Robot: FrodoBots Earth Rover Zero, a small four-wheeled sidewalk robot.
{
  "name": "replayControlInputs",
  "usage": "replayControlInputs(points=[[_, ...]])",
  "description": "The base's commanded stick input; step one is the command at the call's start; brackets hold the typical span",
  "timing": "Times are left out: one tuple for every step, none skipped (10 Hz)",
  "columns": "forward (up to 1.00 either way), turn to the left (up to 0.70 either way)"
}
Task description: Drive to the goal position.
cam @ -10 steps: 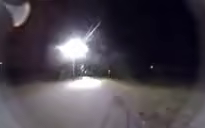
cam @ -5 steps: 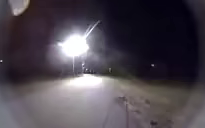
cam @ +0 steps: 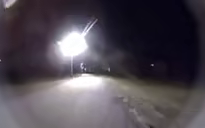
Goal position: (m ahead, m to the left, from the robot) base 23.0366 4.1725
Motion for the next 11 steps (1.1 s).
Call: replayControlInputs(points=[[1.00,0.10],[1.00,0.27],[1.00,0.27],[1.00,0.27],[1.00,0.21],[1.00,0.09],[1.00,0.00],[1.00,0.00],[1.00,0.00],[1.00,0.00],[1.00,0.00]])
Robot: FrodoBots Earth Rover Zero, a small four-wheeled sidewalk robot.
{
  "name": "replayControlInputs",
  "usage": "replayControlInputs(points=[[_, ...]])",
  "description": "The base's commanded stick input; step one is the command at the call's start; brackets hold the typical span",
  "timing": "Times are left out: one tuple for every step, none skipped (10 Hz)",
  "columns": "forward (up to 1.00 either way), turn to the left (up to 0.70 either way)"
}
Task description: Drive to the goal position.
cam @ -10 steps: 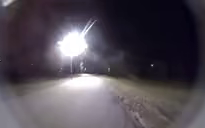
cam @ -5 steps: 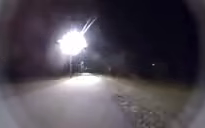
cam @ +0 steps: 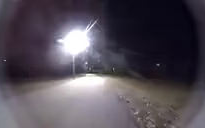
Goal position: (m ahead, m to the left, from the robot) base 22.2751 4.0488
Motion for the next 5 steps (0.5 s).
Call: replayControlInputs(points=[[1.00,0.00],[1.00,0.20],[1.00,0.27],[1.00,0.27],[1.00,0.27]])
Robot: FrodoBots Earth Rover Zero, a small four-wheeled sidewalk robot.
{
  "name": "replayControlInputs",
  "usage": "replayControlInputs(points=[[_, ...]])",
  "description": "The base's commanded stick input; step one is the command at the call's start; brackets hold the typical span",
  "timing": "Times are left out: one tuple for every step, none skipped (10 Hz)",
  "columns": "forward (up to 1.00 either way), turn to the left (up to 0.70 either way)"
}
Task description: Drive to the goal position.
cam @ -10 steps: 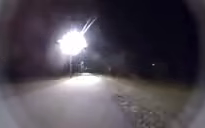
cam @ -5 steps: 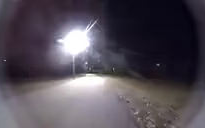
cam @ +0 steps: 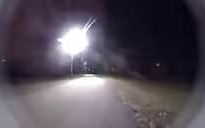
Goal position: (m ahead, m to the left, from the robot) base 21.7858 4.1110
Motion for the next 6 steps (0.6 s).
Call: replayControlInputs(points=[[1.00,0.24],[1.00,0.01],[1.00,0.00],[1.00,0.00],[1.00,0.00],[1.00,0.00]])
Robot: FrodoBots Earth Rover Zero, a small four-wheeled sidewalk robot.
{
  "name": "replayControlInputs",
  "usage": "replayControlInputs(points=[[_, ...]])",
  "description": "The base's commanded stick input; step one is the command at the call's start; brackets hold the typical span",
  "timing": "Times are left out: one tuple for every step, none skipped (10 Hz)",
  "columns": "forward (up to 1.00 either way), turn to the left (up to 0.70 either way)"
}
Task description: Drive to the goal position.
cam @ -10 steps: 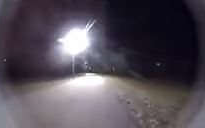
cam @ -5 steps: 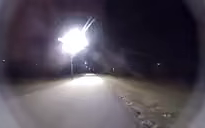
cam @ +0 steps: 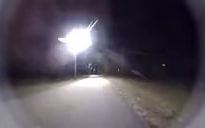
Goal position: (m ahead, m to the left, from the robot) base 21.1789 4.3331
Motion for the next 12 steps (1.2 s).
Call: replayControlInputs(points=[[1.00,0.00],[1.00,0.00],[1.00,0.00],[1.00,0.00],[1.00,0.00],[1.00,0.00],[1.00,0.00],[1.00,0.00],[1.00,0.00],[1.00,0.00],[1.00,0.00],[1.00,0.00]])
